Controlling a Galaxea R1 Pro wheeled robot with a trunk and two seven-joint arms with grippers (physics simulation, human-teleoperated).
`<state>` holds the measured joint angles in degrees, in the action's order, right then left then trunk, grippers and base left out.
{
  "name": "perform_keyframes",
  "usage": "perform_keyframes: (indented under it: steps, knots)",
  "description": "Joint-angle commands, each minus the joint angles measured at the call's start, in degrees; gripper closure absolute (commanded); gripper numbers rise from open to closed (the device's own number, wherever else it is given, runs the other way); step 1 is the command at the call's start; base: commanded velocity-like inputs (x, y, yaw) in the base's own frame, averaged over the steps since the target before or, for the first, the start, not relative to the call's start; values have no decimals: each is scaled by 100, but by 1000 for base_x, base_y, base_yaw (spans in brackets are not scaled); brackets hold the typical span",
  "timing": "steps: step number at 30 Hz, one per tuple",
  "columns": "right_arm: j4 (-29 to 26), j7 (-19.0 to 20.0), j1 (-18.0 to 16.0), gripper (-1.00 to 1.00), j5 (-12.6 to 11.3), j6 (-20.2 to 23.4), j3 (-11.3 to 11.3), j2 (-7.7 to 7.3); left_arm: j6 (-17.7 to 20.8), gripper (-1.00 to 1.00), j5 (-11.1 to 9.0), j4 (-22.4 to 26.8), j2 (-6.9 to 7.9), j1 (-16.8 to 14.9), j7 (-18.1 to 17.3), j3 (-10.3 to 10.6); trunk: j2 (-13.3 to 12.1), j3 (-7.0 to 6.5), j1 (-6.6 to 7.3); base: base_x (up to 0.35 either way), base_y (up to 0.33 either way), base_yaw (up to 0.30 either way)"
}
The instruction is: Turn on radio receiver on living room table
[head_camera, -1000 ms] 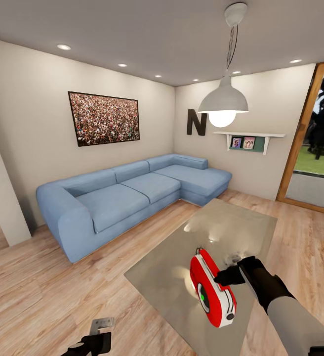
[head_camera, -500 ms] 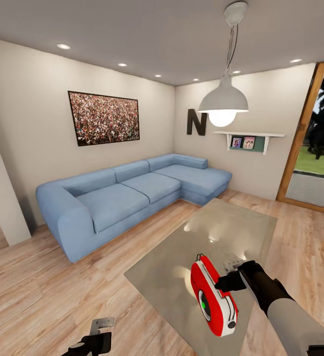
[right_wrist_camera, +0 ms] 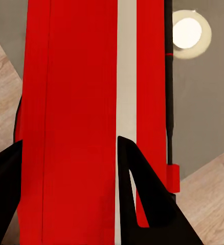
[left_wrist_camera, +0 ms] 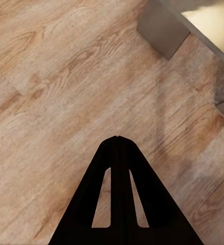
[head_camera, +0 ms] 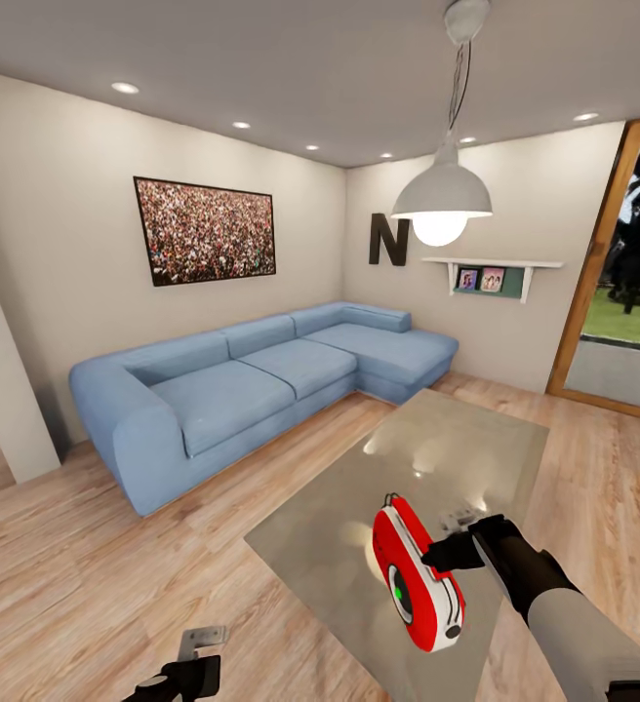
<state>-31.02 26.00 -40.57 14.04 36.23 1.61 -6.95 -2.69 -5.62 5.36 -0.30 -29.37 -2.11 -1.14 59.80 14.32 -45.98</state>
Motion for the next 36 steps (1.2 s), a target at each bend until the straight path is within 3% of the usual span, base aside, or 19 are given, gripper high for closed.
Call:
perform_keyframes:
  steps: [1, 9, 30, 36]
  knots:
    - [-2, 1, -1, 100, -24, 0, -3, 0, -1, 100, 0, 0, -2, 0, 0, 0, 42, 18, -23, 0, 0, 0]
    - [-1, 2, 0, 100, -31, 9, -3, 0, -3, 100, 6, 0, 3, -2, 3, 0, 363, 162, -198, 0, 0, 0]
    - [87, 5, -1, 100, -24, 15, 1, 18, 5, 100, 0, 0, -17, -1, -44, 0, 363, 162, -198, 0, 0, 0]
    - [87, 9, 1, 100, -27, 17, 6, 65, 5, 100, 0, 0, -22, -1, -37, 0, 604, 269, -330, 0, 0, 0]
